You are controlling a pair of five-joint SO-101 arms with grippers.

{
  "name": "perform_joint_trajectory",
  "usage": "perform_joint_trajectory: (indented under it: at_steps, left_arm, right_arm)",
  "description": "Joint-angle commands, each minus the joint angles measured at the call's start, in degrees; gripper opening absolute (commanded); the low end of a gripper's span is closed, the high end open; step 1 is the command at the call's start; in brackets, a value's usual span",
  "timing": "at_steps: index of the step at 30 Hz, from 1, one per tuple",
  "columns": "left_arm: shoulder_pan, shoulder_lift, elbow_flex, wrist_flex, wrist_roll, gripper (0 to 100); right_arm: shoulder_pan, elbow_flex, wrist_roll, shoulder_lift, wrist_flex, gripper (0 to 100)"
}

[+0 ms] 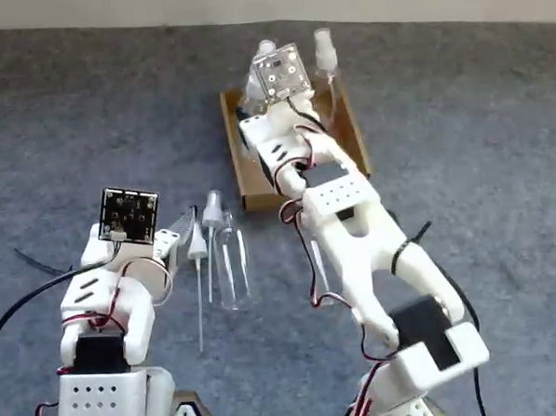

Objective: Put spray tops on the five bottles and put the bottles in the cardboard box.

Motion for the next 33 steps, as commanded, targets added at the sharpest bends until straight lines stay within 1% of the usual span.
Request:
perform_joint_trajectory:
  at_steps: [1, 3, 7, 10, 22, 28, 33]
  left_arm:
    - [-0.92, -0.22, -0.4, -1.93, -0.62, 27]
    - [-0.92, -0.22, -0.4, -1.93, -0.62, 27]
    - [-0.92, -0.22, -0.4, -1.93, -0.62, 27]
    - [-0.92, -0.22, -0.4, -1.93, -0.62, 27]
    - [-0.92, -0.22, -0.4, -2.02, -0.62, 27]
    - [-0.92, -0.22, -0.4, -2.02, -0.62, 27]
    - [-0.92, -0.22, -0.4, -2.02, -0.62, 27]
  right_arm:
    - [1.1, -1.19, 0.62, 2.77, -4.26, 0.3]
    - [1.1, -1.19, 0.62, 4.35, -5.41, 0.3]
    - [1.01, -1.01, 3.87, 7.6, -7.78, 0.3]
    - [1.01, -1.1, 3.87, 9.19, -9.1, 0.3]
    - [0.92, -0.84, 4.22, 9.71, -8.57, 1.2]
    - [0.75, -0.84, 4.22, 9.63, -8.48, 13.4]
    - [0.92, -0.84, 4.22, 9.54, -8.48, 17.3]
